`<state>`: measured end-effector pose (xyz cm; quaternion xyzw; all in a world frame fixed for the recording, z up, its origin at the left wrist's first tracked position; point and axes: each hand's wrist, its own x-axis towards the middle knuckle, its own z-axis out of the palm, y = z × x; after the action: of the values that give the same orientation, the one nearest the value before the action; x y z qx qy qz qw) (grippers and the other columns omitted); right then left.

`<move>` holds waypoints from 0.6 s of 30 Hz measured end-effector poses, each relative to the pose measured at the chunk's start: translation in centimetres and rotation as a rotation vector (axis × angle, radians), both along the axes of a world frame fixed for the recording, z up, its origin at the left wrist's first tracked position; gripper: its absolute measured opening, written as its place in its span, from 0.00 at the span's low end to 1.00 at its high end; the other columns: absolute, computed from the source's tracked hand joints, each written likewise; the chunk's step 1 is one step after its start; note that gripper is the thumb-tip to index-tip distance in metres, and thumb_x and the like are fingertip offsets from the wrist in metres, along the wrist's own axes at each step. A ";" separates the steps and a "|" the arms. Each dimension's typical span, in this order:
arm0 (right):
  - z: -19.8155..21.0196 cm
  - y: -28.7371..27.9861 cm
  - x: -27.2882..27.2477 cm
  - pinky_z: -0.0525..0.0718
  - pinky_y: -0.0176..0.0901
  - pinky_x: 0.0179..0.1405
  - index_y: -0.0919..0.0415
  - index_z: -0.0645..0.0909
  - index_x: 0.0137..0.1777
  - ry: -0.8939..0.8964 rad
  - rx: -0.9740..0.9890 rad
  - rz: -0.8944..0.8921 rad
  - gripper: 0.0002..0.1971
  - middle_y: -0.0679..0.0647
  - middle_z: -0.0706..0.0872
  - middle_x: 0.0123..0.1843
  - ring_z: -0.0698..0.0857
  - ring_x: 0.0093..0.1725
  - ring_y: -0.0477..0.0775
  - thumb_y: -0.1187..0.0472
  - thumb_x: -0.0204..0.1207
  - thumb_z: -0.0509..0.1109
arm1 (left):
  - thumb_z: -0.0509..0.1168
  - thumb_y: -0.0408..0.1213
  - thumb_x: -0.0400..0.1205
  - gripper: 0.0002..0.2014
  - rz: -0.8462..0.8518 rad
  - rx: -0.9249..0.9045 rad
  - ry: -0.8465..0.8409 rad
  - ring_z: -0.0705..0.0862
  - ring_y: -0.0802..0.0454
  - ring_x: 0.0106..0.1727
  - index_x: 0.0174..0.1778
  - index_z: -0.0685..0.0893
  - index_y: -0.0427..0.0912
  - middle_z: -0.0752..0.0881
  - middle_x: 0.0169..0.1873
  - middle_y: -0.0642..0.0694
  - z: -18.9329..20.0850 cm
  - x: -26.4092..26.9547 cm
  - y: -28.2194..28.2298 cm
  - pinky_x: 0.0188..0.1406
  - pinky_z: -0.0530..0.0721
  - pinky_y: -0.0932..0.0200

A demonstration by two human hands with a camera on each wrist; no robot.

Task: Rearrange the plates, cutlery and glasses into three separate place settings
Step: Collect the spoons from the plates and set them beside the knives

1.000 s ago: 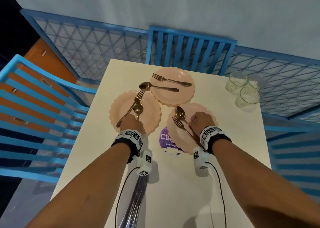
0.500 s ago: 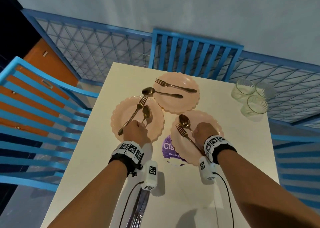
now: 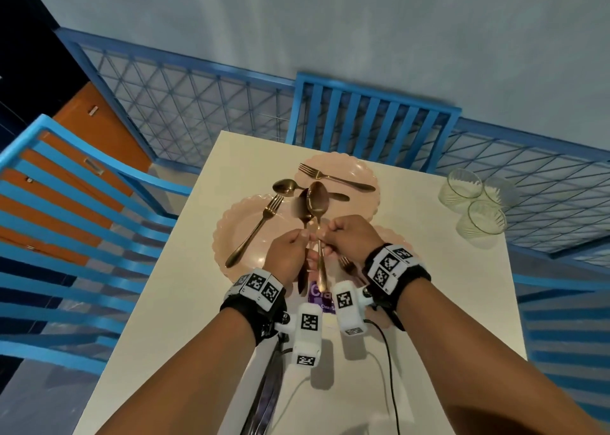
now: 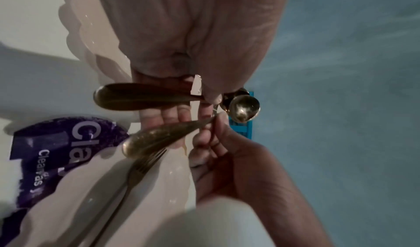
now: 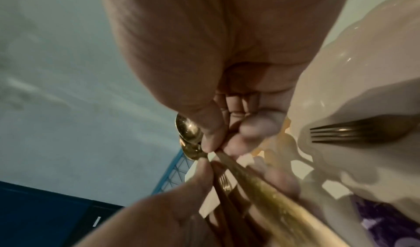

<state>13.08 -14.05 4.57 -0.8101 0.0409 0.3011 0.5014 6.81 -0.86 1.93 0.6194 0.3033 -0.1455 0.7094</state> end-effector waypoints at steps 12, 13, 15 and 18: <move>-2.6 3.0 2.1 0.86 0.48 0.48 0.57 0.90 0.36 -0.151 -0.138 0.111 0.05 0.53 0.92 0.37 0.88 0.39 0.51 0.63 0.73 0.76 | 0.54 0.39 0.92 0.16 0.133 -0.062 0.000 0.73 0.52 0.19 0.45 0.82 0.36 0.79 0.26 0.43 -0.5 0.8 1.9 0.19 0.72 0.61; -2.9 2.9 2.9 0.86 0.47 0.47 0.57 0.90 0.38 -0.195 -0.196 0.105 0.05 0.53 0.92 0.38 0.87 0.40 0.51 0.63 0.74 0.75 | 0.54 0.39 0.92 0.17 0.141 -0.048 0.004 0.72 0.53 0.18 0.46 0.83 0.35 0.79 0.24 0.45 -0.6 0.9 2.3 0.18 0.71 0.62; -3.3 3.0 4.9 0.86 0.44 0.50 0.58 0.90 0.42 -0.282 -0.347 0.074 0.07 0.52 0.92 0.43 0.88 0.45 0.52 0.63 0.78 0.71 | 0.54 0.38 0.92 0.17 0.151 0.009 0.002 0.72 0.53 0.18 0.44 0.83 0.35 0.80 0.23 0.47 -0.9 1.4 3.1 0.19 0.71 0.62; -4.3 3.8 7.8 0.88 0.53 0.59 0.57 0.88 0.50 -0.316 -0.460 0.107 0.07 0.54 0.91 0.49 0.88 0.53 0.57 0.64 0.80 0.67 | 0.55 0.34 0.90 0.15 0.140 0.081 -0.019 0.75 0.53 0.20 0.43 0.84 0.38 0.82 0.25 0.46 -1.2 2.1 4.3 0.21 0.75 0.60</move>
<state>20.90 -10.28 0.23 -0.9406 -0.0132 0.1796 0.2879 8.95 3.44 0.75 0.6263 0.3445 -0.0773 0.6950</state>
